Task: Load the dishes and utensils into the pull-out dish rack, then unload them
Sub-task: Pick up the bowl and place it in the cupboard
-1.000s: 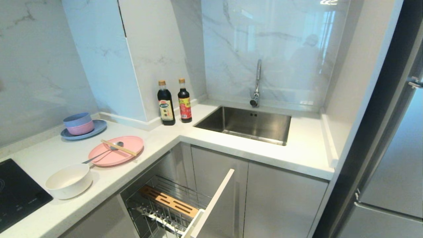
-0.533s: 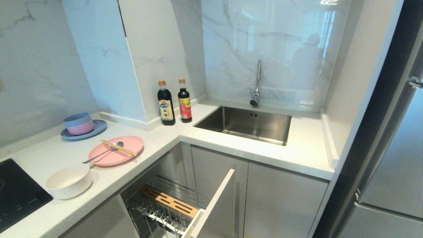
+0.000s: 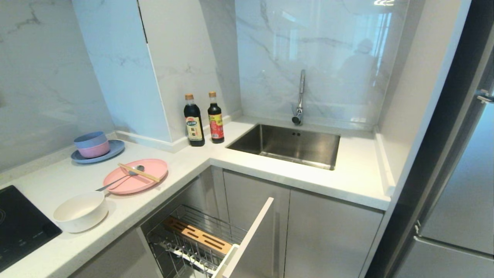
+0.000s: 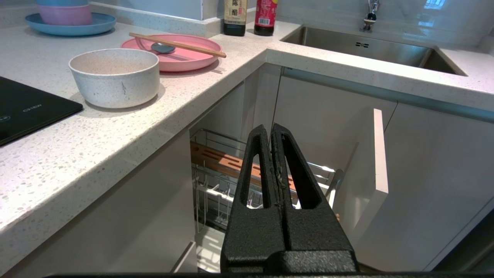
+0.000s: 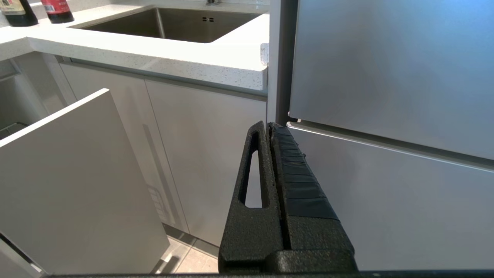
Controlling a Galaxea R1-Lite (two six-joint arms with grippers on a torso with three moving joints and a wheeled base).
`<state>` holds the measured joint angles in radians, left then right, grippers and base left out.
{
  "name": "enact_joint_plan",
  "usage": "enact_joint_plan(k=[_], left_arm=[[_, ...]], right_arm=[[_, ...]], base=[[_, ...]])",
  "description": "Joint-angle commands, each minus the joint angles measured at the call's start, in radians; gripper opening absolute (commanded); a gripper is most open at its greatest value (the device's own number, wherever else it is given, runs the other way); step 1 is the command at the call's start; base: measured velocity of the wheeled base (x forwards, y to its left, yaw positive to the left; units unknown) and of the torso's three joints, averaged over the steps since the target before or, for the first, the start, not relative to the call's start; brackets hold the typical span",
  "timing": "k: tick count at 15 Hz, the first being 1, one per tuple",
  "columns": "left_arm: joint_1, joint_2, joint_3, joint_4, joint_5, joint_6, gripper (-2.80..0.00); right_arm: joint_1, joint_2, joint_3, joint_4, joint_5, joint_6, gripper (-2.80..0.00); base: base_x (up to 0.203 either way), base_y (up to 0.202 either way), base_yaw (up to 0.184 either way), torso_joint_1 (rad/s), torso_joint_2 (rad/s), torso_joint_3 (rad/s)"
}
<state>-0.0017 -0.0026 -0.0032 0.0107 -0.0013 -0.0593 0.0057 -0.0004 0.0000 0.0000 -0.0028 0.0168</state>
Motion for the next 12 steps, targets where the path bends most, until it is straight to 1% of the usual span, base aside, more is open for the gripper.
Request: enact_joint_plan(k=[1,12], left_arm=[[0.0,0.003,0.0,0.0,0.0,-0.001,-2.8],[0.0,0.003,0.0,0.0,0.001,-0.001,-2.8]], right_arm=[[0.0,0.0,0.002,0.0,0.0,0.0,-2.8],[0.0,0.0,0.002,0.0,0.0,0.0,-2.8]], base=[[0.0,0.0,0.0,0.0,0.0,0.0],[0.0,0.0,0.0,0.0,0.0,0.0]])
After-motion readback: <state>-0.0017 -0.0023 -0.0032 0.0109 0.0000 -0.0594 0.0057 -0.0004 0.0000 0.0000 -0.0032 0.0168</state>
